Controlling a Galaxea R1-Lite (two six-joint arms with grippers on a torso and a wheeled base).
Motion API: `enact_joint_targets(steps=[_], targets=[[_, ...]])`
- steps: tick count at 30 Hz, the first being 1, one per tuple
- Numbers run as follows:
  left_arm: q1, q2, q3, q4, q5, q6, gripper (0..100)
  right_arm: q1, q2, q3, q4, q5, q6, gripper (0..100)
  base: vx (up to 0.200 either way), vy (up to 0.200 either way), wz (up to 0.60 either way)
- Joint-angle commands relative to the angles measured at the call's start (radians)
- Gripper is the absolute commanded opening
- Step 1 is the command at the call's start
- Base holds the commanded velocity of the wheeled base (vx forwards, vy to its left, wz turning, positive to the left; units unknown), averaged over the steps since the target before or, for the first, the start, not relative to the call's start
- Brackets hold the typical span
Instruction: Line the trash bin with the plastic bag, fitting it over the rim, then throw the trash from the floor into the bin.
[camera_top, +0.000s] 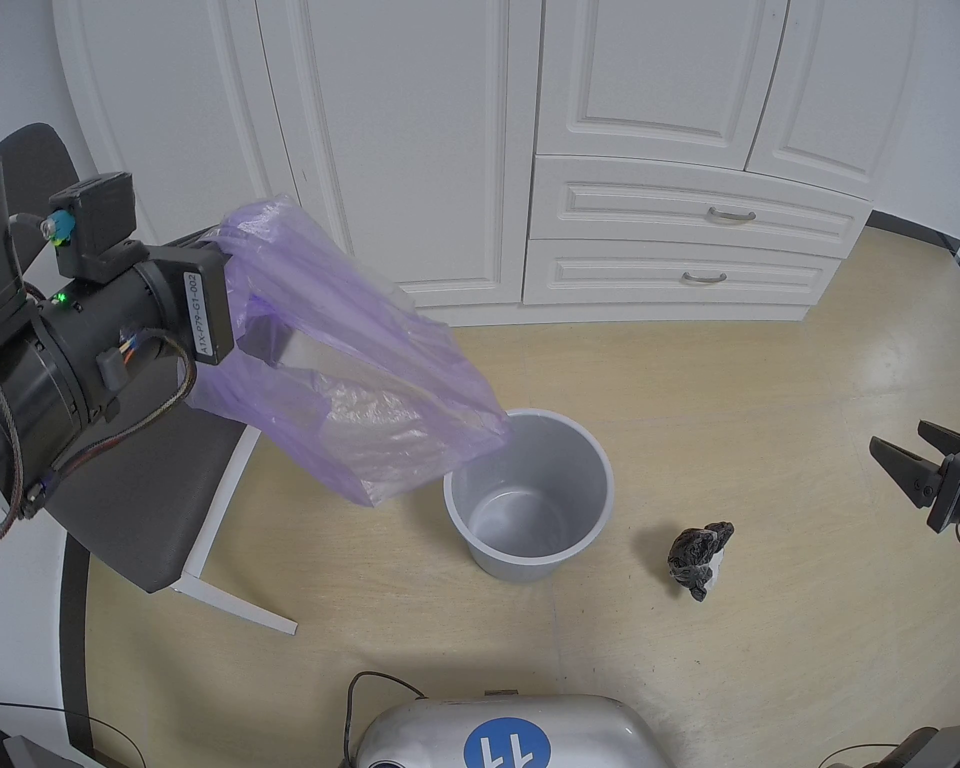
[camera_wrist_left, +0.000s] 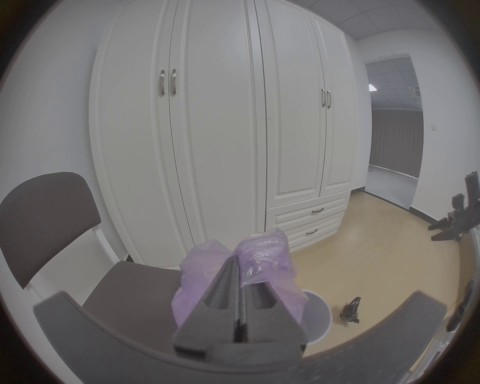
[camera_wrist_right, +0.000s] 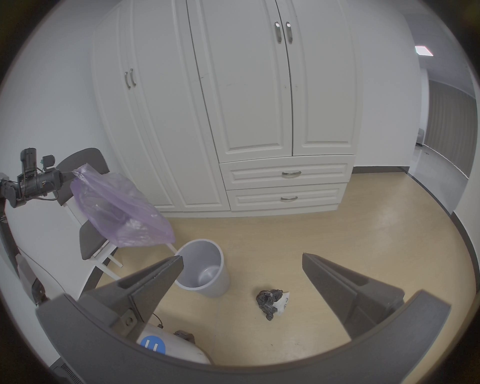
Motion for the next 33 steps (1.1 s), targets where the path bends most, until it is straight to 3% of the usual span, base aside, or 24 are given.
enact_joint_targets(steps=[1, 5, 11, 22, 33], targets=[[-0.022, -0.005, -0.002, -0.002, 0.000, -0.003, 0, 0.043, 0.048, -0.042, -0.002, 0.001, -0.013, 100, 0.000, 0.000, 0.00], [-0.042, 0.006, -0.004, -0.019, -0.002, -0.003, 0, 0.066, 0.095, -0.072, -0.019, 0.007, -0.006, 100, 0.000, 0.000, 0.00], [-0.045, 0.057, -0.023, -0.059, 0.001, 0.002, 0, 0.202, 0.132, -0.025, -0.121, -0.007, 0.029, 100, 0.000, 0.000, 0.00], [-0.050, 0.055, -0.045, -0.059, 0.000, 0.008, 0, 0.220, 0.089, 0.012, -0.116, -0.034, 0.000, 100, 0.000, 0.000, 0.00], [-0.102, 0.066, -0.119, -0.059, 0.000, 0.002, 0, 0.311, 0.141, 0.030, -0.116, -0.036, 0.006, 100, 0.000, 0.000, 0.00]])
